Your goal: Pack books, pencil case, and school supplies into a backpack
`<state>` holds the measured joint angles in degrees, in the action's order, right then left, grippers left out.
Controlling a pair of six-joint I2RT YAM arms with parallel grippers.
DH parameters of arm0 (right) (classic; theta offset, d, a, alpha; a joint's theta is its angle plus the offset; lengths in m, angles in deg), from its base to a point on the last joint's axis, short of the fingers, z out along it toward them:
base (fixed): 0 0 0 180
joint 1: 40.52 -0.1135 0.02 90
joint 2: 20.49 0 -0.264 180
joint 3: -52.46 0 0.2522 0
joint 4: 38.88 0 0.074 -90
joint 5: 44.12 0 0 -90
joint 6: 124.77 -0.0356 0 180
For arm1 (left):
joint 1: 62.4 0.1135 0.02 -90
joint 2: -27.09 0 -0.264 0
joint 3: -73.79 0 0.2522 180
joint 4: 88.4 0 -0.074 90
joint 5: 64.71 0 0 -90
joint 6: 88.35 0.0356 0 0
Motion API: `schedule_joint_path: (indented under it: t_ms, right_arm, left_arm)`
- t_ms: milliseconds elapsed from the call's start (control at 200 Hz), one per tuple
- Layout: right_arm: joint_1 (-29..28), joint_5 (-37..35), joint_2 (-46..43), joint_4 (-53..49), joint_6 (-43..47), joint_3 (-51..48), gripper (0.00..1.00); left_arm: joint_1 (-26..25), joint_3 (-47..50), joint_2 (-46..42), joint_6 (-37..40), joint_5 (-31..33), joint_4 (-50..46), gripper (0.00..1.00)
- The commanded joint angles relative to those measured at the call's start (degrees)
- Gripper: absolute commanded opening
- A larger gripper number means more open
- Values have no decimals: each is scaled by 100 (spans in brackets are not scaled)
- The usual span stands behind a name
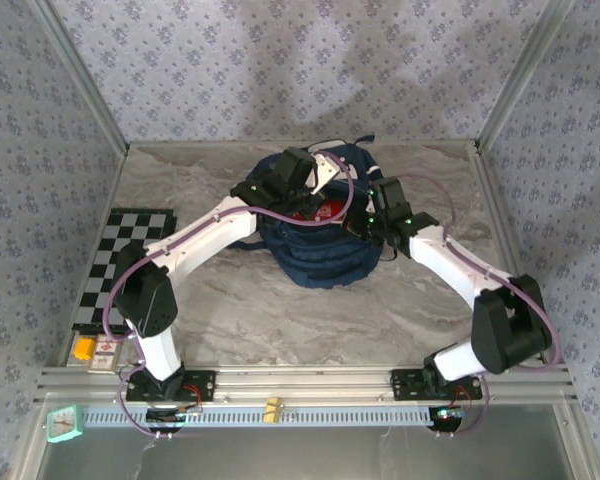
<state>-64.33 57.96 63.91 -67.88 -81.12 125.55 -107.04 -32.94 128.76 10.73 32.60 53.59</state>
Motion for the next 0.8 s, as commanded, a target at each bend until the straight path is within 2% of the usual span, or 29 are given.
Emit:
schedule_joint_path:
  t_ms: [0, 125, 225, 365, 470, 535, 665, 795]
  right_arm:
    - [1, -381, 466, 134, 313, 514, 1]
    - [30, -611, 781, 181, 589, 790, 0]
    - [44, -528, 655, 254, 724, 749, 0]
    - [42, -439, -56, -26, 986, 450, 3]
    - [117, -547, -726, -476, 1209, 114, 10]
    - [235, -453, -1068, -811, 1227, -46, 13]
    - [312, -512, -1615, -1422, 1261, -270, 22]
    - [310, -296, -1822, -1622, 1080, -515, 30]
  left_arm:
    - [-24, -293, -390, -148, -69, 398, 0]
    - [-23, -268, -397, -263, -82, 352, 0]
    - [-26, -281, -361, -452, -137, 255, 0]
    - [-49, -303, -332, -759, -242, 52, 0]
    - [-66, -199, -358, -1086, -341, 10, 1]
    - [-63, -120, -363, -1194, -621, -46, 7]
    - [-69, 335, -699, -1472, -1206, 163, 34]
    - [20, 1039, -1343, -1981, -1241, 459, 48]
